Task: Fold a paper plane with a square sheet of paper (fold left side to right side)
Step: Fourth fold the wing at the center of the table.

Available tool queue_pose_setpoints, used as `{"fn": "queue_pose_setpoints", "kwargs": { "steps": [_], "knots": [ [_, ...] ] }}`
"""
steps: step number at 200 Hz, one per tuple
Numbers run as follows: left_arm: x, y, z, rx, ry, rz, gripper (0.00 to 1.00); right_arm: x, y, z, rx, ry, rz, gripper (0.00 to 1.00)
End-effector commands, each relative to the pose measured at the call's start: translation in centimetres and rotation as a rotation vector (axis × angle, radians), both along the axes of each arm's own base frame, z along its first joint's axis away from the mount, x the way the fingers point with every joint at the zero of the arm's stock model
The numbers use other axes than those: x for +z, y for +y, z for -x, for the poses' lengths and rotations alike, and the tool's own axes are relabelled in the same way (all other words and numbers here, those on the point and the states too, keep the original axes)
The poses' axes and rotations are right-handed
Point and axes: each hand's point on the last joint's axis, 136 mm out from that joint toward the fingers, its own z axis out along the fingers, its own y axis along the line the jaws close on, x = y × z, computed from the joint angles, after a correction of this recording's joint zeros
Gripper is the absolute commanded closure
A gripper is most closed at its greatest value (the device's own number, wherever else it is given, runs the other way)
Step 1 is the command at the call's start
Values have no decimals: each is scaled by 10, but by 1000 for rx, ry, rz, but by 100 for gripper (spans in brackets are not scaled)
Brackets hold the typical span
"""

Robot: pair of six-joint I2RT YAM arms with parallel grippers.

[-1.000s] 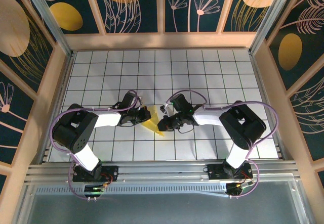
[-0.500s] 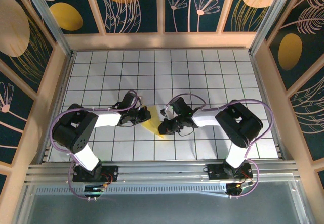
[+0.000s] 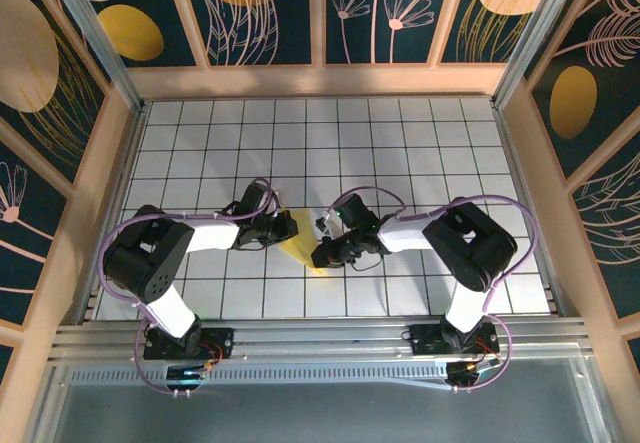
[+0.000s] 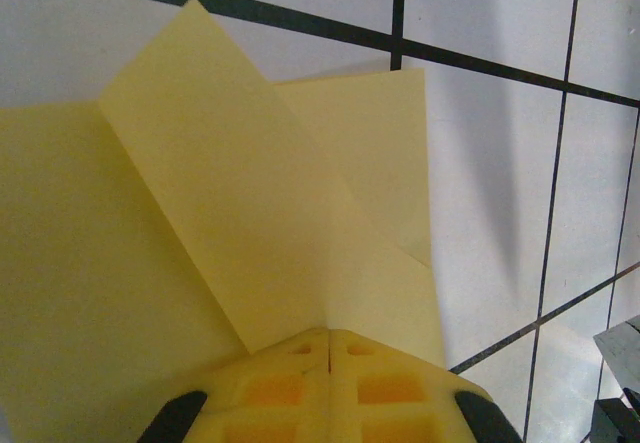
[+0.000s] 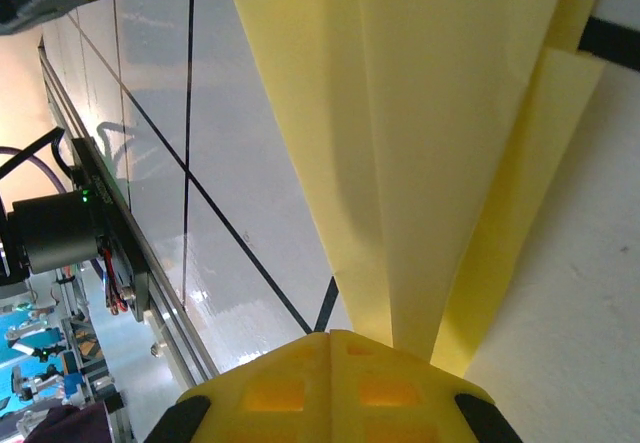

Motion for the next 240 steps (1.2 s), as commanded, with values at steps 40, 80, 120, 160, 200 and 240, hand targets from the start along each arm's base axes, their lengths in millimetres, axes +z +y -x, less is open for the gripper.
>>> {"fn": "queue_pose_setpoints", "kwargs": {
  "steps": [40, 80, 120, 160, 200, 240],
  "knots": [
    [-24, 17, 14, 15, 64, -101, 98, -13, -5, 12, 10, 37, 44, 100],
    [-25, 18, 14, 16, 65, -102, 98, -17, -8, 14, 14, 42, 63, 100],
    [-24, 17, 13, 17, 63, -101, 98, -20, -10, 14, 9, 38, 80, 100],
    [-24, 17, 13, 17, 62, -101, 98, -20, -11, 14, 11, 39, 82, 100],
    [-24, 17, 13, 16, 63, -101, 98, -21, -12, 17, 15, 44, 88, 100],
    [-24, 17, 12, 17, 63, -102, 98, -24, -15, 22, 20, 54, 102, 100]
  ]
}}
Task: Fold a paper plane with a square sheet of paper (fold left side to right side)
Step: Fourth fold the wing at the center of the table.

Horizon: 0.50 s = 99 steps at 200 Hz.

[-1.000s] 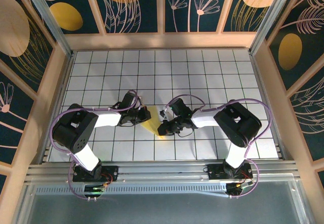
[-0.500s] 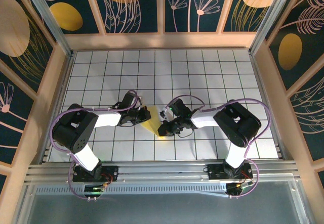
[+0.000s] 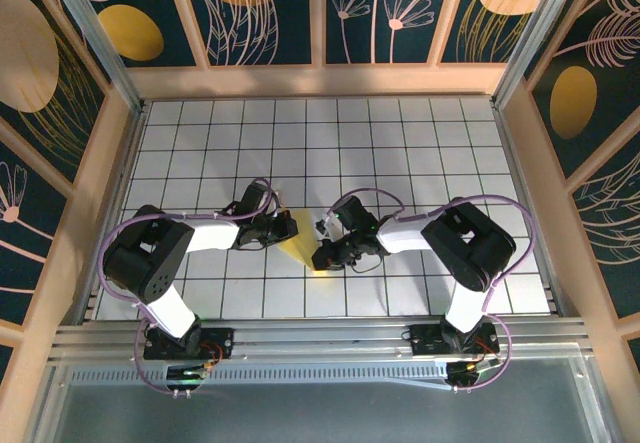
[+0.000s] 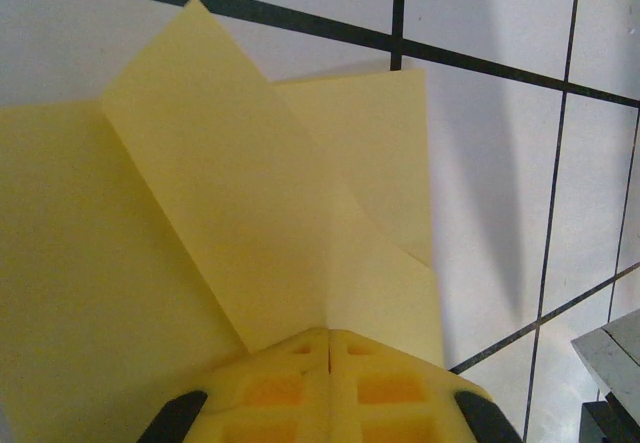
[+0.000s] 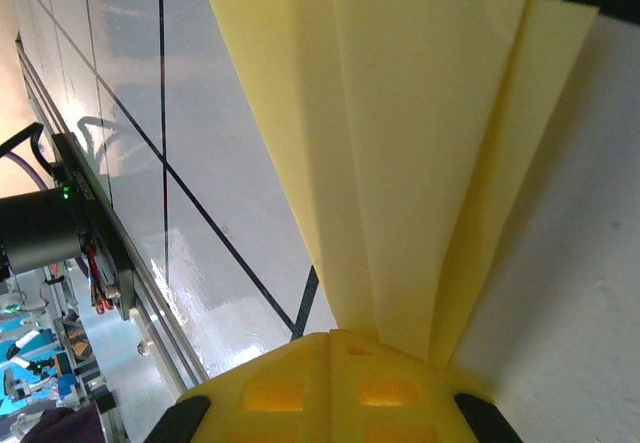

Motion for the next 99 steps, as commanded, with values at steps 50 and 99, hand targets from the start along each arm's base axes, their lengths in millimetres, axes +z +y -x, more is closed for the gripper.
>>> {"fn": "queue_pose_setpoints", "kwargs": {
  "steps": [50, 99],
  "knots": [
    [-32, 18, 15, 17, 83, -116, 98, -22, -17, 23, 17, 58, 90, 100],
    [-34, 19, 15, 18, 88, -120, 99, -24, -24, 30, 20, 66, 105, 100]
  ]
}}
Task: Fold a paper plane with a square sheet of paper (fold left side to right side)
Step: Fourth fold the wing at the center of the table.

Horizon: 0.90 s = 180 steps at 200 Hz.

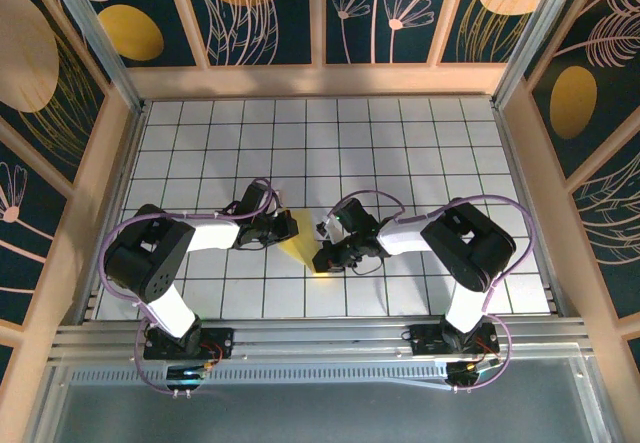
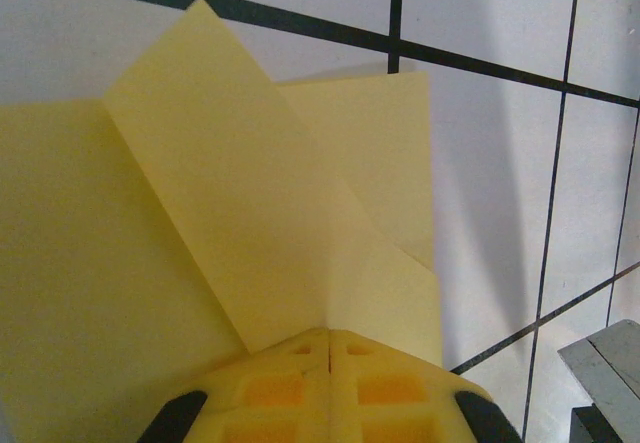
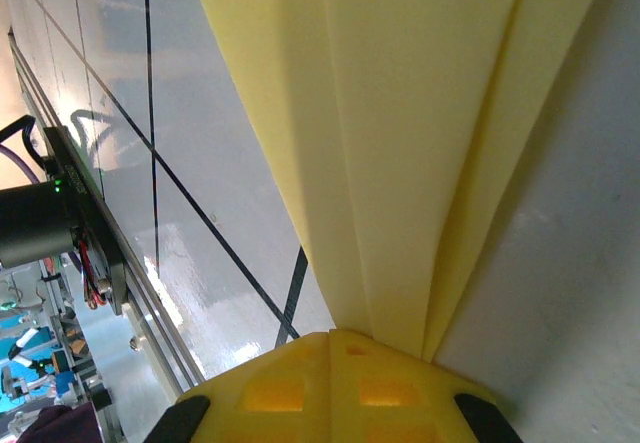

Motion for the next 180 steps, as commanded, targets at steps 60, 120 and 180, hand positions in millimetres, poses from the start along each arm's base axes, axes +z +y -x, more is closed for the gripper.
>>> {"fn": "queue_pose_setpoints", "kwargs": {
  "steps": [60, 120, 180],
  "knots": [
    [-33, 19, 15, 19, 83, -118, 99, 8, -23, 25, 28, 14, 86, 100],
    [-30, 18, 14, 16, 76, -109, 99, 63, -2, -9, -21, -90, -87, 100],
    [-28, 17, 14, 17, 74, -105, 100, 40, 14, -46, -121, -116, -51, 100]
  ]
}}
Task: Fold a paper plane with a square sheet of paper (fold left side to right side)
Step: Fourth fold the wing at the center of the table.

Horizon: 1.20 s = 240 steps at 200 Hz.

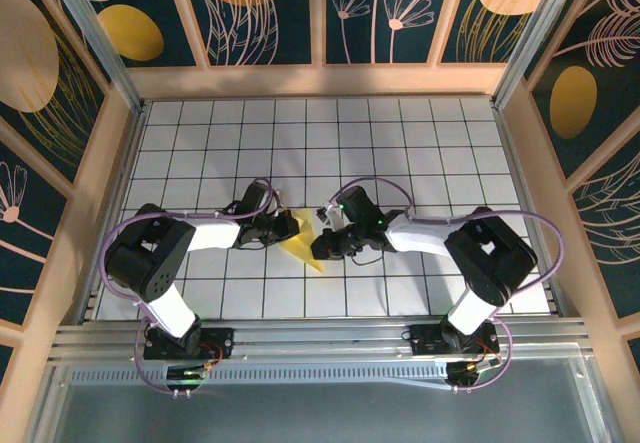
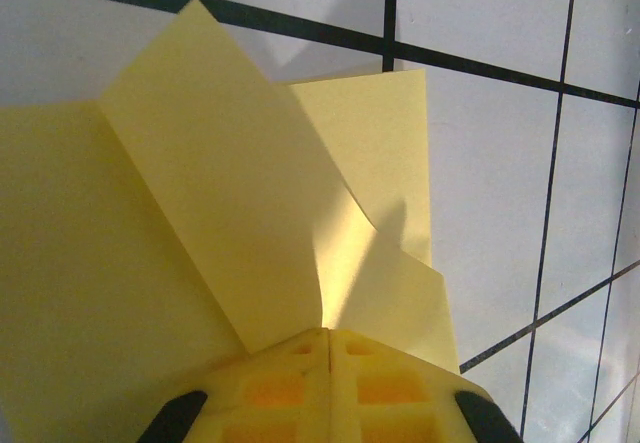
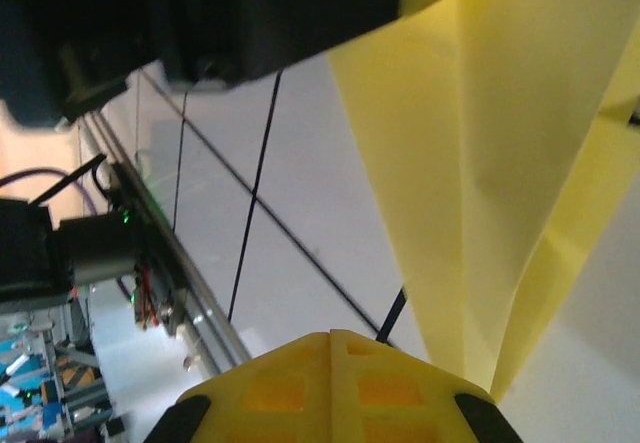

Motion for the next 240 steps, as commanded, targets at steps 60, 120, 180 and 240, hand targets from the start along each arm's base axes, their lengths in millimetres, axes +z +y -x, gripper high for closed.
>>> {"fn": "queue_pose_setpoints", "kwargs": {
  "steps": [60, 120, 180, 240],
  "knots": [
    [-28, 18, 14, 18, 71, -106, 100, -37, -3, -20, -89, 18, 81, 100],
    [-27, 17, 12, 18, 68, -107, 100, -66, -21, -5, -81, 70, 172, 100],
    [7, 5, -6, 12, -15, -51, 99, -89, -40, 3, -79, 84, 284, 100],
    [70, 2, -6, 22, -147, 56, 98, -99, -50, 1, -84, 71, 350, 100]
  ]
}}
